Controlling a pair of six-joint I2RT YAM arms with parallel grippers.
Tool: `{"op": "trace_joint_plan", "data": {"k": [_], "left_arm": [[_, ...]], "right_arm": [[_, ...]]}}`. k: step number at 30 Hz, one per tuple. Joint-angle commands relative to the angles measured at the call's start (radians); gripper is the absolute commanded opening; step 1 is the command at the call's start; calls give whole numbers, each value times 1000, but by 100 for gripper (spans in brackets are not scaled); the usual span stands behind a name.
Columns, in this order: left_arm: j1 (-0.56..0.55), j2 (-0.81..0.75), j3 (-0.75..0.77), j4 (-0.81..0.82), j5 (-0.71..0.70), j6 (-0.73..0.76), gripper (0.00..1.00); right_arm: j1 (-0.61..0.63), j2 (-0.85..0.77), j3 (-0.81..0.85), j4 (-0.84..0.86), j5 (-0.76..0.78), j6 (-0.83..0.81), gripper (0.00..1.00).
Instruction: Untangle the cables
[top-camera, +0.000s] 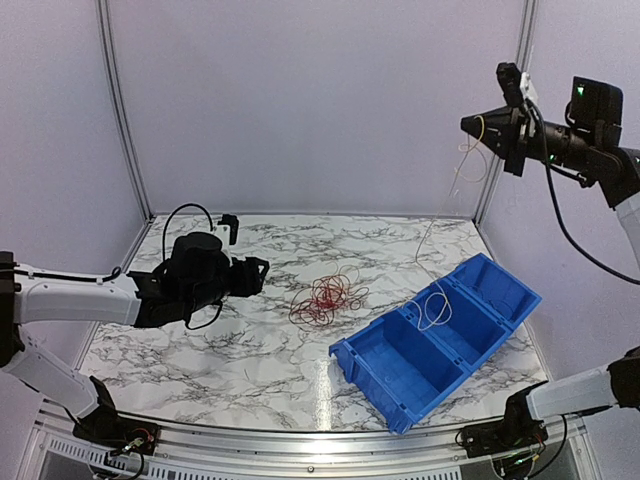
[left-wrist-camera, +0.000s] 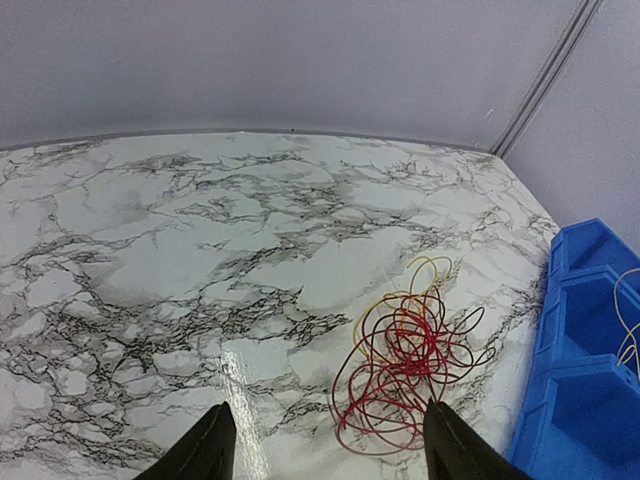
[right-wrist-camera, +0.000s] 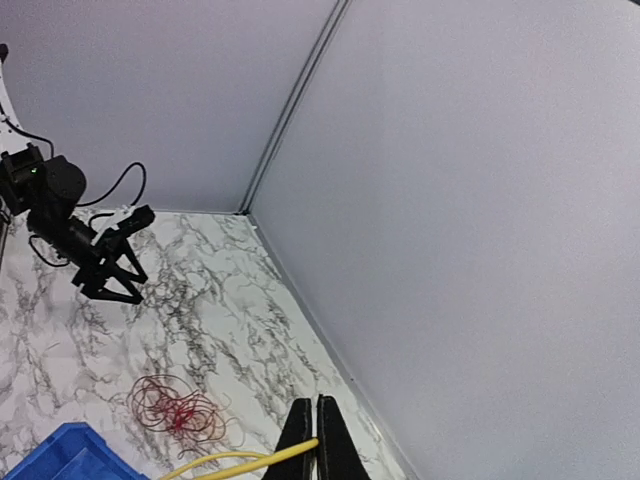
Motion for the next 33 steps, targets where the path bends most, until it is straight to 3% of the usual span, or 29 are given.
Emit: {"op": "trace_joint_plan", "data": {"k": [1, 17, 21, 33], "left_arm": [[-2, 42, 11, 18, -4, -28, 67], [-4, -22, -64, 19, -20, -72, 67], [-4, -19, -75, 19, -22, -58, 67], [-4, 80, -35, 20, -13, -12, 68]], "right_arm": [[25, -65, -92, -82, -120, -33, 0], [-28, -206, -704, -16, 142, -158, 0], [-106, -151, -723, -40, 165, -183, 0], [-101, -13, -686, -299, 257, -349, 0]]}}
